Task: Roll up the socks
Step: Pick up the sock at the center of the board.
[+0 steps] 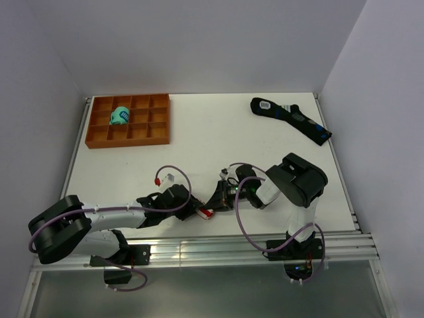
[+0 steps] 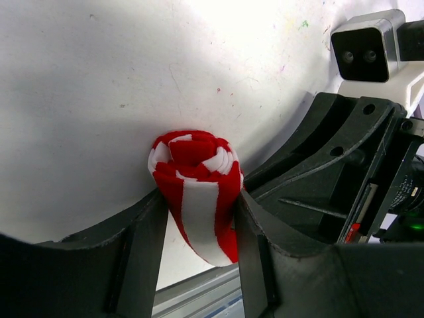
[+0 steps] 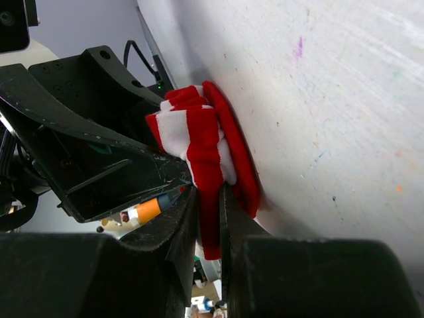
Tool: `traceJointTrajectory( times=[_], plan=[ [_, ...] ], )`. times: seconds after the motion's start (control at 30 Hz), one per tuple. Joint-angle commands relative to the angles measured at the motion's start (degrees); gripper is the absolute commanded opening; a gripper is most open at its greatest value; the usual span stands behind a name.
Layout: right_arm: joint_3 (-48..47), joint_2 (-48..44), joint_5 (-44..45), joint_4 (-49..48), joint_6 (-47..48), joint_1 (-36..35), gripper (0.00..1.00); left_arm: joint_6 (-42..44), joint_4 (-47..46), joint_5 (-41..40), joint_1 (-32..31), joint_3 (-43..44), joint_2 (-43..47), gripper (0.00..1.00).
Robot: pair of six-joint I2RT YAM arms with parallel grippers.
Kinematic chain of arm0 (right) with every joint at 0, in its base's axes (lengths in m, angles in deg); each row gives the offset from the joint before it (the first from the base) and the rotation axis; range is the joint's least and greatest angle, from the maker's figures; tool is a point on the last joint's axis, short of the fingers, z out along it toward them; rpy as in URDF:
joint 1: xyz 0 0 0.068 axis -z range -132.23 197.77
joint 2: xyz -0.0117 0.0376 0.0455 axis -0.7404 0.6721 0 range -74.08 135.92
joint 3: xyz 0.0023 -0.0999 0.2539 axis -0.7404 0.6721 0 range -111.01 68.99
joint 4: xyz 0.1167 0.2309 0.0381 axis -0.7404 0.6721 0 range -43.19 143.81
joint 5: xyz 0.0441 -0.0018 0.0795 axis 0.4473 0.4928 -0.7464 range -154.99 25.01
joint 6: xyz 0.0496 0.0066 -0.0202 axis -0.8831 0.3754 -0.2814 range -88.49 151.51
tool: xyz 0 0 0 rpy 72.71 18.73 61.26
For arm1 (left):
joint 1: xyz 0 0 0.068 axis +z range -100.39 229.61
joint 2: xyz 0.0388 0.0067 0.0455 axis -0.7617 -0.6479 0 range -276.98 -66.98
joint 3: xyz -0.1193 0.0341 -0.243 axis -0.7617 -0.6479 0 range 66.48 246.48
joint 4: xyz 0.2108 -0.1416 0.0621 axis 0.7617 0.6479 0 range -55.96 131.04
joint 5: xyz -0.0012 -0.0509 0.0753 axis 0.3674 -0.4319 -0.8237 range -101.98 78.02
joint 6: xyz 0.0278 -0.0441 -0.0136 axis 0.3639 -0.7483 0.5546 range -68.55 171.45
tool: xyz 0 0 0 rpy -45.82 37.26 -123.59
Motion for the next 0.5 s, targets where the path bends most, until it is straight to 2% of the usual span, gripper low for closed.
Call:
traceJointTrajectory(
  times=[0.0, 0.47],
  plan=[
    [2.74, 3.04, 1.91, 11.46, -6.32, 0.52, 0.13, -1.49, 4.71, -3.12, -0.47, 0.81, -1.74, 0.49],
    [3.53, 3.48, -0.81, 9.26, -7.9, 0.44, 0.14, -3.33, 7.09, -6.11, -0.64, 3.27, -3.67, 0.48]
  ],
)
